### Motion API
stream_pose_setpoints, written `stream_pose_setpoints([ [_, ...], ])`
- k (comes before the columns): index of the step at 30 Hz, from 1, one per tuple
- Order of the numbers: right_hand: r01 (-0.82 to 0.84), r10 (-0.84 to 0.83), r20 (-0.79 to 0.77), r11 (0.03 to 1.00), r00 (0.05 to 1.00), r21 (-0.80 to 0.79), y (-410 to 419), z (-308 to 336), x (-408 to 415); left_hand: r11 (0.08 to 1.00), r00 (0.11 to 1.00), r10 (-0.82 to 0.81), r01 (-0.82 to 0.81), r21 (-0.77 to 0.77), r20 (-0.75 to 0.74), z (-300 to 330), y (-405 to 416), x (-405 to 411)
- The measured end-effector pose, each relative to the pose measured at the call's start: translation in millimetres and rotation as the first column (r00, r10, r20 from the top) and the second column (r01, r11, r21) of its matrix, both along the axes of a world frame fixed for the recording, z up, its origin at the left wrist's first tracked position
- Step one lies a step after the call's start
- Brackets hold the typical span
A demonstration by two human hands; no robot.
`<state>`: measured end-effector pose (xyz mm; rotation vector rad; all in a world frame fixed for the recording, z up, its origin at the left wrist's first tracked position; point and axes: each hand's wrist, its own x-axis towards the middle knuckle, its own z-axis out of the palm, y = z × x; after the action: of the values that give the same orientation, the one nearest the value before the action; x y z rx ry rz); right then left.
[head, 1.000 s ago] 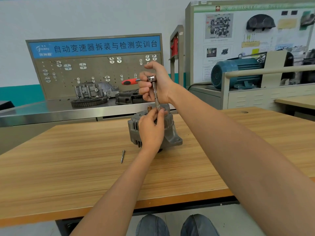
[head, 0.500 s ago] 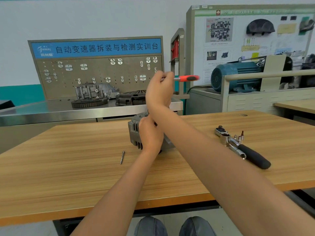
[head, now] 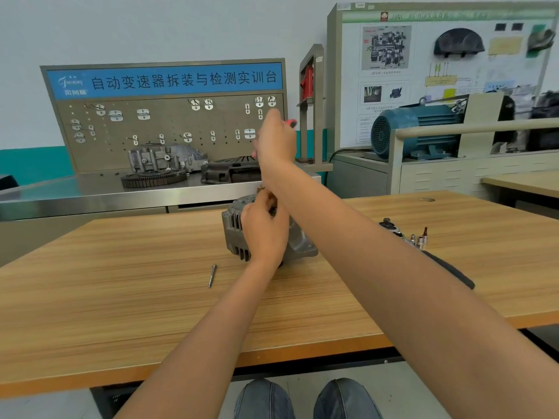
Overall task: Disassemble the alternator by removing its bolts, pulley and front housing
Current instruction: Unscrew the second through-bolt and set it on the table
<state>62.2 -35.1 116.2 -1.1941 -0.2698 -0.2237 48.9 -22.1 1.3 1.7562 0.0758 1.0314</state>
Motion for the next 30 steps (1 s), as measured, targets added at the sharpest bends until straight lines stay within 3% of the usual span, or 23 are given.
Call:
stream_pose_setpoints([
  [7, -0.428, 0.416, -0.102, 0.873, 0.904, -0.232, -14.9, 5.9, 5.6, 0.997, 0.999, -0.017, 0.014, 0.071, 0.039, 2.0, -0.2, -4.2],
  [11, -0.518, 0.503, -0.124, 0.825, 0.856, -0.226, -17.7, 6.9, 8.2, 0.997, 0.998, -0.048, 0.045, 0.069, 0.045, 0.4, 2.6, -2.3],
  [14, -0.508, 0.492, -0.125, 0.842, 0.861, -0.181, -19.7, 6.1, 10.8, 0.995, 0.996, -0.072, 0.068, 0.075, 0.047, -1.0, 4.5, 0.7],
  [20, -0.346, 0.340, -0.109, 0.937, 0.934, -0.047, -19.8, 4.1, 10.8, 0.991, 0.998, -0.057, 0.054, 0.124, 0.021, -1.2, 6.0, 1.0],
  [23, -0.099, 0.098, -0.019, 0.994, 0.995, -0.048, -7.6, -0.5, 5.1, 0.995, 1.000, -0.027, 0.027, 0.094, -0.006, -1.9, 6.4, 2.9],
  [26, 0.321, -0.310, 0.141, 0.945, 0.940, -0.060, 9.3, -16.8, -1.3, 0.999, 0.998, 0.006, -0.004, 0.043, -0.059, -2.4, 8.2, 5.7],
  [28, 0.397, -0.393, 0.159, 0.918, 0.906, 0.006, 11.8, -22.6, -0.4, 1.000, 0.998, -0.010, 0.012, 0.024, -0.062, -2.7, 8.2, 5.0],
  [30, 0.370, -0.368, 0.147, 0.929, 0.918, 0.015, 7.1, -21.0, 5.6, 0.999, 0.997, 0.019, -0.015, 0.049, -0.073, -2.4, 6.8, 6.1],
])
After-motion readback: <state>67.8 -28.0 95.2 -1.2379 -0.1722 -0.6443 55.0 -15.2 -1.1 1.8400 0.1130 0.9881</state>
